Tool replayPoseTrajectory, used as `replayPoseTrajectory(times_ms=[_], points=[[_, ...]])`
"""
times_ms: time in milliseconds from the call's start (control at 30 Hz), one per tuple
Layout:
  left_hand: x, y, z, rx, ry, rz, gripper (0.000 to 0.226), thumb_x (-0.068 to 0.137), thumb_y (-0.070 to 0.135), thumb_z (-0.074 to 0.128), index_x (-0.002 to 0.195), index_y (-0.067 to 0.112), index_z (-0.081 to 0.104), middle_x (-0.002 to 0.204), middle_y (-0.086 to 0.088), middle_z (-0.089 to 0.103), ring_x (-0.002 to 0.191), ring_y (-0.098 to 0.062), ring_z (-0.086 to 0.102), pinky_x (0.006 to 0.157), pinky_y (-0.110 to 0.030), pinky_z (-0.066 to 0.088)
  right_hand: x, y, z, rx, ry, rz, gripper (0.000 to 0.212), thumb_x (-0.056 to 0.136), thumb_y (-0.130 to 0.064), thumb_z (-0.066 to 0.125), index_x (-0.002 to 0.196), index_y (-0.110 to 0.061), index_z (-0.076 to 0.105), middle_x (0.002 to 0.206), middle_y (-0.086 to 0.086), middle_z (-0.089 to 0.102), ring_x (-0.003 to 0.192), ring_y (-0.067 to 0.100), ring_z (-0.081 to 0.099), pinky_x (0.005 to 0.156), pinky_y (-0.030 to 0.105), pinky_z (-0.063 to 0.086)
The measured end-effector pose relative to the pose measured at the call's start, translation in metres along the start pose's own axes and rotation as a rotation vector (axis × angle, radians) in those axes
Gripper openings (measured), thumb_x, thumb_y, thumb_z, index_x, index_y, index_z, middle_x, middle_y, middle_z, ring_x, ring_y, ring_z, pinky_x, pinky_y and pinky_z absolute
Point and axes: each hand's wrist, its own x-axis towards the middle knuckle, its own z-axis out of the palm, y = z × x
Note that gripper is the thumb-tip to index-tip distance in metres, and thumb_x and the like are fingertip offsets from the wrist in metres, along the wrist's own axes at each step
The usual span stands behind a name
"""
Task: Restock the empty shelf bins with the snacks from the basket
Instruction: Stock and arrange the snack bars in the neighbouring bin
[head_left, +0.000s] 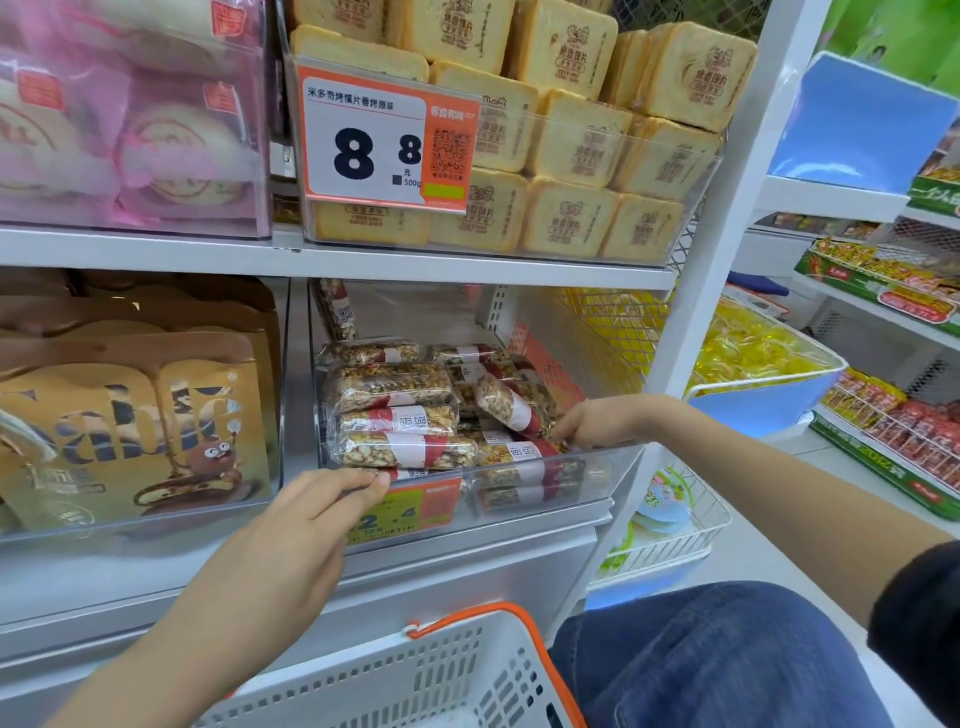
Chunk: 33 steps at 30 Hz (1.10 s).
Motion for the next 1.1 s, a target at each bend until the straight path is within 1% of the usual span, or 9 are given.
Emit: replayPoseTrajectory(times_ms=[100,167,300,433,533,633,767,967,1100], points=[[0.000,0.000,0.000,-0.003,0.000,-0.005,0.068,0.065,-0.005,0.076,0.125,0.021,0.057,0.121,0.010,0.055,0.111,-0.008,0.045,0.075,-0.030,0.055,0.002,0.005,-0.008,0.338,0.110,0.019,0.034,0.094,-0.001,0.046,0.126,-0.012,0.051,0.126,-0.001,0.052,0.116,0.023,0.056,0.094,0.032,0.051],[0.000,0.001,0.000,0.001,-0.002,-0.001,0.068,0.065,-0.005,0.077,0.125,0.020,0.058,0.120,0.010,0.055,0.111,-0.008,0.045,0.076,-0.029,0.055,0.003,0.006,-0.011,0.465,0.219,0.027,0.038,0.094,-0.003,0.047,0.130,-0.015,0.045,0.132,0.006,0.053,0.106,0.018,0.061,0.087,0.034,0.055],[-0.001,0.000,-0.001,-0.004,-0.001,0.001,0.066,0.067,-0.004,0.075,0.125,0.021,0.057,0.121,0.012,0.054,0.112,-0.006,0.044,0.079,-0.026,0.052,0.000,-0.005,-0.002,0.289,0.346,-0.193,0.057,0.091,0.000,0.040,0.139,-0.030,0.043,0.145,-0.001,0.044,0.106,0.025,0.061,0.089,0.043,0.051],[0.001,0.000,0.000,-0.005,-0.002,0.009,0.066,0.067,-0.004,0.076,0.125,0.021,0.057,0.120,0.012,0.053,0.111,-0.007,0.044,0.079,-0.026,0.052,0.000,-0.033,0.015,0.200,0.253,-0.367,0.039,0.100,-0.034,0.043,0.138,-0.038,0.044,0.148,-0.012,0.039,0.130,0.019,0.045,0.111,0.032,0.033],[0.001,0.001,-0.002,0.002,-0.003,0.008,0.067,0.065,-0.004,0.077,0.124,0.020,0.058,0.119,0.012,0.054,0.111,-0.006,0.044,0.078,-0.023,0.050,0.003,-0.042,0.018,0.123,0.167,-0.326,0.043,0.099,-0.045,0.040,0.138,-0.032,0.048,0.148,-0.012,0.039,0.134,0.009,0.038,0.108,0.023,0.027],[0.000,0.000,-0.001,-0.009,0.002,0.005,0.067,0.067,-0.004,0.076,0.125,0.022,0.057,0.120,0.013,0.053,0.112,-0.006,0.044,0.076,-0.024,0.052,-0.001,-0.045,0.008,0.155,0.218,-0.359,0.036,0.099,-0.033,0.047,0.133,-0.025,0.056,0.141,-0.010,0.049,0.127,0.008,0.046,0.107,0.026,0.034],[0.001,0.000,0.000,-0.020,0.000,0.002,0.064,0.069,-0.004,0.074,0.125,0.022,0.057,0.120,0.013,0.053,0.113,-0.007,0.045,0.079,-0.026,0.053,0.002,-0.080,0.000,0.279,0.550,-0.525,0.046,0.092,-0.012,0.059,0.136,-0.020,0.049,0.136,-0.003,0.053,0.116,0.004,0.050,0.094,0.013,0.042],[0.000,0.000,-0.005,0.003,-0.008,0.008,0.065,0.069,-0.001,0.075,0.126,0.023,0.056,0.122,0.013,0.054,0.113,-0.006,0.043,0.075,-0.024,0.054,0.027,-0.131,-0.009,0.036,0.397,-0.513,0.058,0.091,-0.023,0.062,0.143,-0.022,0.038,0.147,0.003,0.040,0.130,0.022,0.042,0.099,0.024,0.039],[0.000,0.000,-0.005,0.005,-0.009,0.012,0.065,0.069,0.000,0.076,0.125,0.024,0.056,0.122,0.013,0.054,0.113,-0.005,0.043,0.075,-0.023,0.054,0.006,-0.121,-0.008,0.315,0.604,-0.525,0.040,0.087,-0.032,0.065,0.122,-0.018,0.053,0.112,0.006,0.065,0.092,0.022,0.065,0.080,0.039,0.056]])
